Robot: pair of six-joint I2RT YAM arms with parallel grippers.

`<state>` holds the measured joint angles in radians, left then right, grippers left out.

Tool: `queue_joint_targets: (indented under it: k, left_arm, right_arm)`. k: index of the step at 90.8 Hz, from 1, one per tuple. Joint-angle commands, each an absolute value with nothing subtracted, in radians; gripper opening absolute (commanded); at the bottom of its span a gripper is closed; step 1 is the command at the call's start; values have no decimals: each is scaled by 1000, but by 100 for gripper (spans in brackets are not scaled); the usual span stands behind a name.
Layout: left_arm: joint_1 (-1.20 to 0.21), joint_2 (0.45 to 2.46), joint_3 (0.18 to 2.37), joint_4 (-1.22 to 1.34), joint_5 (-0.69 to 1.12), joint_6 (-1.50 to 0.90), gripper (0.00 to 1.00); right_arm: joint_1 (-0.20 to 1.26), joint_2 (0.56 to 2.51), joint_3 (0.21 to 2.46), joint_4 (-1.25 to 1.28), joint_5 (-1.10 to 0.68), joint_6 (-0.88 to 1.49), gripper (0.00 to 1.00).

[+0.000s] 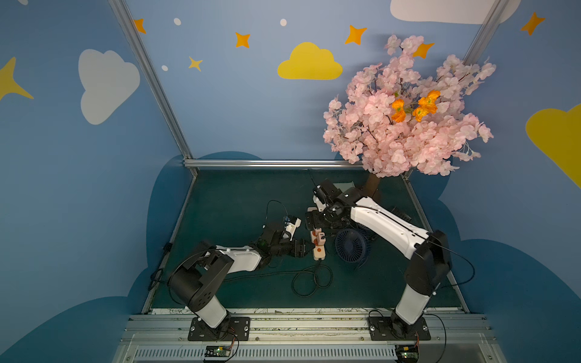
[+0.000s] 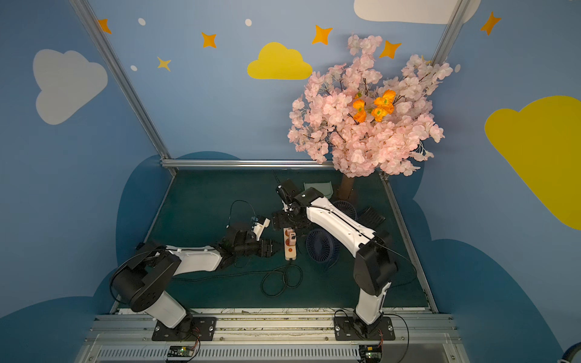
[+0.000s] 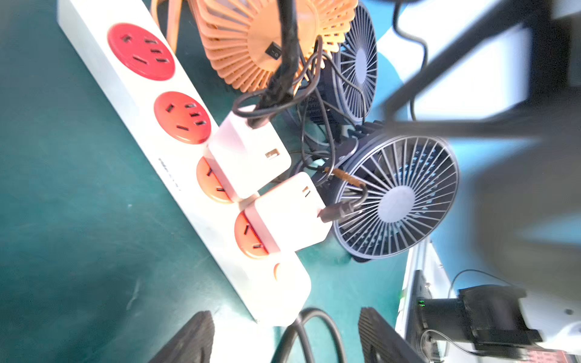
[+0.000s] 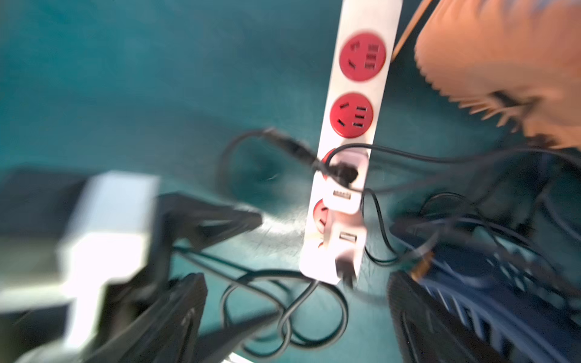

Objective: Plug the desk fan into the power strip
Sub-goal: Insert the plug into the socket, then adjust the fan at the center of the board.

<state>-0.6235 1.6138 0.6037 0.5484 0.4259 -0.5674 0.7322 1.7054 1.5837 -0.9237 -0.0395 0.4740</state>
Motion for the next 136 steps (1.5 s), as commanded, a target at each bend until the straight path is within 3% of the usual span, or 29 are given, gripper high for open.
queue_joint_targets:
  k: [1,21,37,64,87,110,123,136]
  left_arm:
    - [-623,1582,622,464,388,-514,80]
    - [-623,1575,635,455,369,-510,83]
    - [-623,1573,648,444,371,-515,83]
    - [-633,1553,630,415,350,-505,83]
    - [-641,1547,677,365,347,-465,84]
    - [-641,1560,706,328,347,-442,84]
    - [-641,1556,707,320,341,-447,84]
    - [-641,1543,718,290,337,-437,84]
  right_arm:
    - [709,1605,1525,-953,43,431,94]
    - [700,1505,1361,-685,409,265,95]
    - [650,1641,1463,-642,501,206,95]
    - [507,1667,1337,-641,406,260,89]
    - [493,1574,1136,-661,323,330,84]
    - [536,1581,1094,-657,36,401,75]
    - [573,1567,1099,-645,55,421,75]
    - [477,1479,1103,-637,85,427,86]
